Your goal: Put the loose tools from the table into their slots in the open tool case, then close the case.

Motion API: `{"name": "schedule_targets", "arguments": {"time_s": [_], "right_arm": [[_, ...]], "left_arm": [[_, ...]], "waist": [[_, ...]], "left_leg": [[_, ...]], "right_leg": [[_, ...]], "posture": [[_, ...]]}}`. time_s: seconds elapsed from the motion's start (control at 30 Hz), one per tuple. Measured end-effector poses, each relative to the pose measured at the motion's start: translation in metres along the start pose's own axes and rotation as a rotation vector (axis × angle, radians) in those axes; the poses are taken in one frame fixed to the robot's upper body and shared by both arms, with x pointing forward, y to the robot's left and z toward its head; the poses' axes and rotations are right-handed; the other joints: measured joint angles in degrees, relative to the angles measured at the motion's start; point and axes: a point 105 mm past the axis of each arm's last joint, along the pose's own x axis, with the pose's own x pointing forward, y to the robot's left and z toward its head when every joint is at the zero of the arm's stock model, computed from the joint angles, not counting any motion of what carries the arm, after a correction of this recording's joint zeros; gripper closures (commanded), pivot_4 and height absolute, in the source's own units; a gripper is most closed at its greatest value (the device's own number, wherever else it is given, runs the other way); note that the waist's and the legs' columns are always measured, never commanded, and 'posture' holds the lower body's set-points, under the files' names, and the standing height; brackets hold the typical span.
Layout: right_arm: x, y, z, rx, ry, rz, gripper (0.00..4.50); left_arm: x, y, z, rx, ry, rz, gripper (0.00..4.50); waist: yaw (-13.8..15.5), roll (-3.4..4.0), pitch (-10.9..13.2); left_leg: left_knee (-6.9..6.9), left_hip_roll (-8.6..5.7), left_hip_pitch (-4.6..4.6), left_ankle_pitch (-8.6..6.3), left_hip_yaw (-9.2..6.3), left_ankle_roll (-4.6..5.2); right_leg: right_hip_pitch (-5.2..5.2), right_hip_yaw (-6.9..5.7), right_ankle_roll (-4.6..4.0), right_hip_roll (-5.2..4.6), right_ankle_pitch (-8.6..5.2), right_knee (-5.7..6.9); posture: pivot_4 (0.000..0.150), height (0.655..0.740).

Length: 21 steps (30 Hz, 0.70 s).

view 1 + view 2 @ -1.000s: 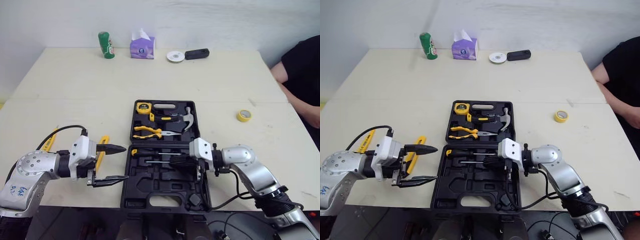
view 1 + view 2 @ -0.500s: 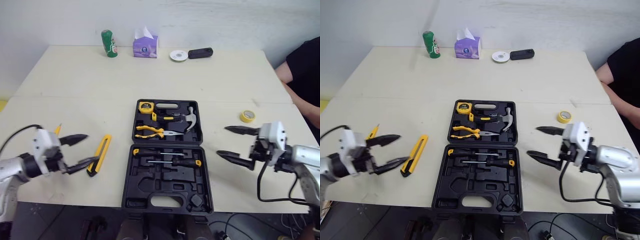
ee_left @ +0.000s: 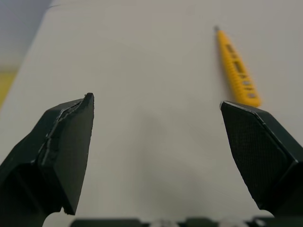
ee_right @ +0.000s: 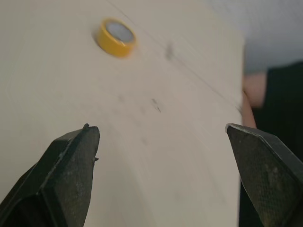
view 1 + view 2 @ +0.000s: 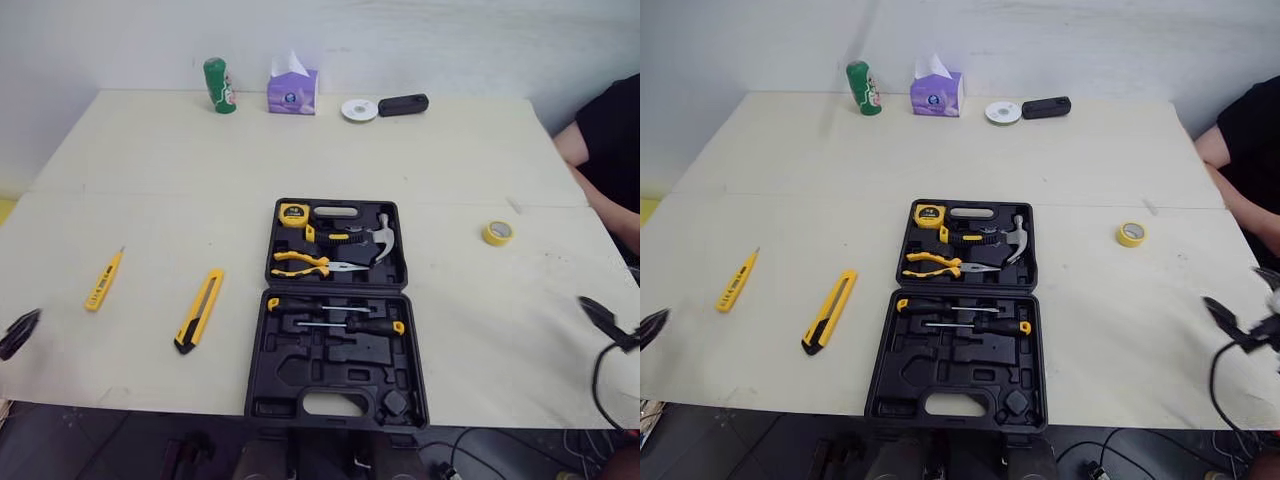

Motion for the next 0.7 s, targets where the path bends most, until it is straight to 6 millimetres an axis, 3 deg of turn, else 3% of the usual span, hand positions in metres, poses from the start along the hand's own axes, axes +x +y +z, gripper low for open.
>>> {"name": "schedule_targets", "arguments": {"time_s": [0.2, 0.33, 0.53, 0.7], "right_arm": [[-0.027, -0.012, -0.04, 0.059, 0.12, -0.15, 0.09], [-0.039, -0.015, -0.057, 0.097, 0.182, -0.214, 0.09], [-0.033, -0.014, -0.052, 0.088, 0.152, -0.197, 0.09], [-0.016, -0.014, -0.04, 0.074, 0.108, -0.15, 0.09]], "left_arm": [[-0.027, 0.038, -0.02, -0.039, 0.016, 0.246, 0.0], [-0.036, 0.047, -0.03, -0.073, 0.031, 0.307, 0.0], [-0.034, 0.043, -0.027, -0.111, 0.016, 0.272, 0.0], [-0.024, 0.036, -0.009, -0.086, -0.034, 0.229, 0.0]], "waist": [[-0.3, 0.02, 0.0], [-0.7, 0.05, 0.0], [-1.3, 0.08, 0.0], [-1.4, 0.09, 0.0]], "left_leg": [[0.0, 0.03, 0.09, -0.16, 0.04, 0.27], [0.0, 0.05, 0.08, -0.16, 0.04, 0.24], [0.0, 0.05, 0.09, -0.13, 0.05, 0.18], [0.0, 0.05, 0.14, 0.04, 0.14, -0.11]], "right_leg": [[0.02, 0.06, 0.0, -0.01, 0.0, 0.0], [0.02, 0.06, 0.0, -0.01, 0.0, 0.01], [0.02, 0.06, 0.0, 0.0, 0.0, 0.04], [0.02, 0.11, 0.0, -0.01, 0.0, 0.11]], "posture": [[0.15, 0.74], [0.15, 0.74], [0.15, 0.74], [0.15, 0.74]]}}
